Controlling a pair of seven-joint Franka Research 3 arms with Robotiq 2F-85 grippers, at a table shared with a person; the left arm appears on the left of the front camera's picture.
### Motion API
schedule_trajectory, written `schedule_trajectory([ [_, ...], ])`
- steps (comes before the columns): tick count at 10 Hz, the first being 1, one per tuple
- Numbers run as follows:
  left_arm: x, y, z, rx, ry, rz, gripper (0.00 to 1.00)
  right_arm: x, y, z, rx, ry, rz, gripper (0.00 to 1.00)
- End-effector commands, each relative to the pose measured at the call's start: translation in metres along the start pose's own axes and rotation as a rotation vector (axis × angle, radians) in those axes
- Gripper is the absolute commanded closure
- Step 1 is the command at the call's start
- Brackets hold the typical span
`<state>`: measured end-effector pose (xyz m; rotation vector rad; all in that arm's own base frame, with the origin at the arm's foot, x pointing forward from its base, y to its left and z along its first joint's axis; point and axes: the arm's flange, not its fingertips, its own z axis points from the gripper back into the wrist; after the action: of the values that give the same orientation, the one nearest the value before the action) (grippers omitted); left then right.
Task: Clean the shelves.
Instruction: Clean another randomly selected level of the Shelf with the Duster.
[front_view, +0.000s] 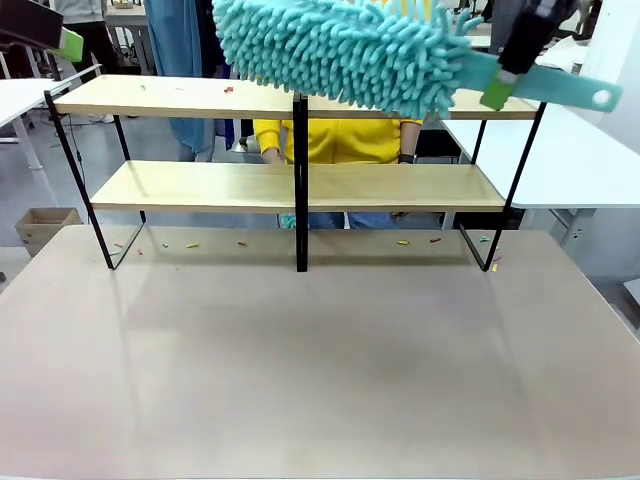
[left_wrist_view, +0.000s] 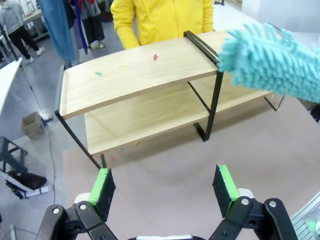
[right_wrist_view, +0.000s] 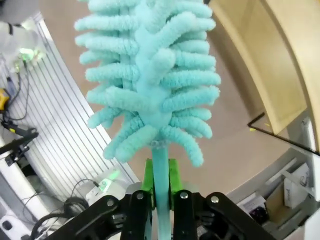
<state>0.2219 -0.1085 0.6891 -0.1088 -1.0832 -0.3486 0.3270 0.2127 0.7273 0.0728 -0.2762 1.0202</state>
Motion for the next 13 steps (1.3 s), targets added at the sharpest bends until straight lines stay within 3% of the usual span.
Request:
schedule_trajectory([
  [1,-0.001,0.001,0.0,-0.005,-0.002,0.001,0.0,0.091,-0.034,0.011,0.062,-0.031,-0.109,0.88],
  [3,-0.001,0.001,0.0,-0.005,-0.002,0.001,0.0,0.167,-0.051,0.011,0.141,-0.032,-0.264,0.88],
  [4,-0.001,0.001,0.0,-0.005,-0.002,0.001,0.0,0.202,-0.052,0.006,0.129,0.005,-0.368,0.88],
  [6,-0.001,0.001,0.0,-0.005,-0.002,0.001,0.0,0.244,-0.055,-0.006,0.024,0.074,-0.452,0.88],
  [7,-0.001,0.001,0.0,-0.005,-0.002,0.001,0.0,0.249,-0.06,-0.011,-0.066,0.083,-0.469,0.88],
  [8,-0.001,0.001,0.0,-0.005,-0.002,0.001,0.0,0.195,-0.053,-0.036,0.095,0.022,-0.41,0.88],
  [10,-0.001,0.001,0.0,-0.005,-0.002,0.001,0.0,0.211,-0.05,-0.044,0.028,0.044,-0.449,0.88],
  [11,-0.001,0.001,0.0,-0.005,-0.002,0.001,0.0,0.212,-0.057,-0.052,0.054,0.032,-0.587,0.88],
  [13,-0.001,0.001,0.0,-0.005,-0.002,0.001,0.0,0.227,-0.064,-0.067,0.105,-0.01,-0.7,0.88],
])
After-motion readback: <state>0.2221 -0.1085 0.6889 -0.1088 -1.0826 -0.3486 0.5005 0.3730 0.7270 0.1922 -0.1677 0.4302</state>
